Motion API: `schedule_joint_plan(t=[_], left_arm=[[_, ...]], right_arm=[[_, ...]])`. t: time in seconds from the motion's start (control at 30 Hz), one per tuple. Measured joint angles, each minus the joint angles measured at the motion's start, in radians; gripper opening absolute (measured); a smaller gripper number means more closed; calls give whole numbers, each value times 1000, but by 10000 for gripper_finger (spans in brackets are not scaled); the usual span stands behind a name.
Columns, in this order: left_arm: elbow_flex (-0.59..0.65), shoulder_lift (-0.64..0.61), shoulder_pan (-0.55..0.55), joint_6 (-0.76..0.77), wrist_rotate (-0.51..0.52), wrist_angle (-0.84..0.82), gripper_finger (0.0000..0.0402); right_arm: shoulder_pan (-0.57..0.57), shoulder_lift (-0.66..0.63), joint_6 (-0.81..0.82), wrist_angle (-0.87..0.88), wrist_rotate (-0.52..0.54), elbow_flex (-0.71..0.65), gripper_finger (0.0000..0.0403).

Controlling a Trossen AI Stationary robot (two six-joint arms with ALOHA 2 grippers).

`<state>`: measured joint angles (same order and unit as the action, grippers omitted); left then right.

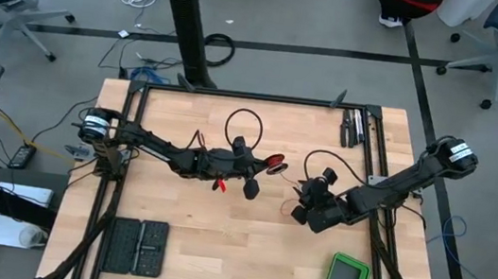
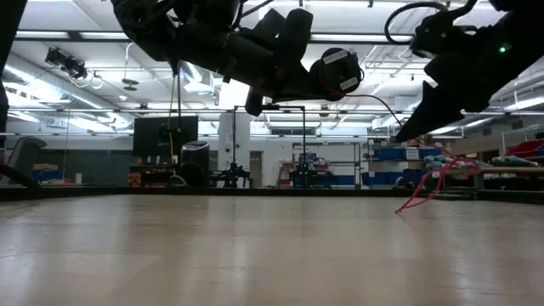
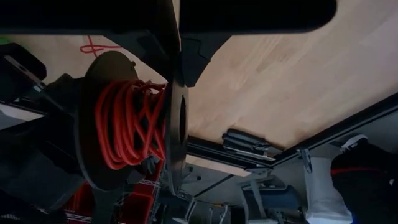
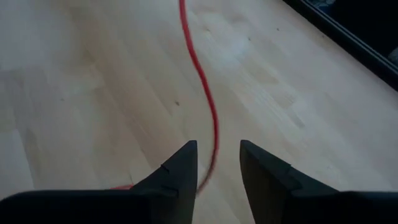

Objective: Coil cords
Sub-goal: Coil the red wire cable onto the black spool

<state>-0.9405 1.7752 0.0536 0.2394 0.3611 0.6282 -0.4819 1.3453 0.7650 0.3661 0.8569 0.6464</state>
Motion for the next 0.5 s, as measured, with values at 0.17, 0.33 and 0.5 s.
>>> schedule_joint_plan(t=[0.17,0.33,0.5], left_arm=[[0,0,1,0,0,-2,1],[0,0,1,0,-1,-19,1],[1,0,1,-29,-119,-6,1]], right_arm=[[8,0,-26,-42,0,-20,88],[8,-3,-36,8,-2,-24,11],[59,-13,-34,109,-24,-24,5]])
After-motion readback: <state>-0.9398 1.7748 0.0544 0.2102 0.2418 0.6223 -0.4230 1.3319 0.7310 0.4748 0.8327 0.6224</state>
